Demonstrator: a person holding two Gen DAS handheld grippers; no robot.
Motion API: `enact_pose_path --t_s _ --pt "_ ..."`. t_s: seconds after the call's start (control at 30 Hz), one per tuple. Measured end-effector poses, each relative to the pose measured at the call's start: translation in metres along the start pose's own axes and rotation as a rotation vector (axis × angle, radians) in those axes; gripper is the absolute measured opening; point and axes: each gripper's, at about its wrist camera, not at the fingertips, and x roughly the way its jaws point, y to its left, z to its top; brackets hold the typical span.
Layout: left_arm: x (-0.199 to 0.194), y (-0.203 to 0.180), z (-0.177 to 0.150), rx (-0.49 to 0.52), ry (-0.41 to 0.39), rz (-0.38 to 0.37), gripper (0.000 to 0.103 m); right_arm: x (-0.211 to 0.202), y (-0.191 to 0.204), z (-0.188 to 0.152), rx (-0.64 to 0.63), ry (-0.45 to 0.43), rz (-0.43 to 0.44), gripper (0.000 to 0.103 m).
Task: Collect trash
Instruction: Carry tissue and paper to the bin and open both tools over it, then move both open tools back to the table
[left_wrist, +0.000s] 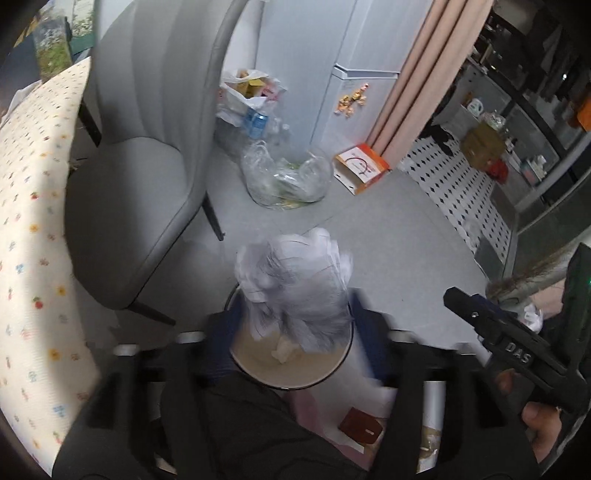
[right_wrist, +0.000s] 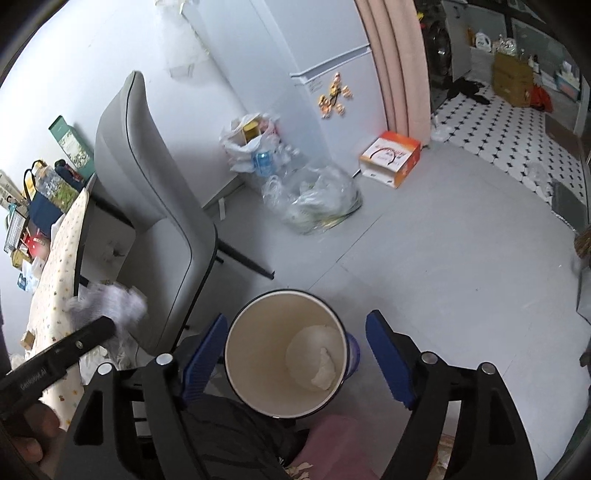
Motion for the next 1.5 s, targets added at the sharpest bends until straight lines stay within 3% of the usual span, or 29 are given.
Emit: enact_pose_path --t_s 0.1,0.27,0.4,0.6,0.97,1.13,1.33,1.5 --pt "-0.013 -0.002 0.002 0.003 -0.041 -0.002 0.088 -0.011 0.003 0.004 -0.006 -0.032 -0.013 0.085" --pt "-0.048 0.017 0.002 -0.042 -0.121 0.058 0.094 -0.024 0.022 0.005 -0.042 -0.075 0.003 0.095" --pt "-0.080 0.042 -0.004 -0.090 -0.202 0.097 0.096 -0.029 0.046 -0.003 -0.075 -0.097 0.037 0.095" --pt "-0.122 0.072 -0.017 -0.146 -0.302 0.150 0.097 -0.046 0.085 -0.008 -0.155 -0.173 0.011 0.095" --pt "-0.208 0.119 -0.060 -0.255 -0.581 0.212 0.097 -0.094 0.144 -0.018 -0.200 -0.267 0.074 0.095" --pt "-0.232 0.138 -0.086 -0.268 -0.636 0.215 0.097 -0.109 0.180 -0.032 -0.272 -0.287 0.136 0.095" --pt "-0.251 0.161 -0.116 -0.289 -0.678 0.204 0.097 -0.121 0.214 -0.053 -0.350 -0.267 0.281 0.095" --pt "-0.266 0.179 -0.137 -0.303 -0.695 0.239 0.097 -0.129 0.245 -0.074 -0.444 -0.275 0.336 0.095"
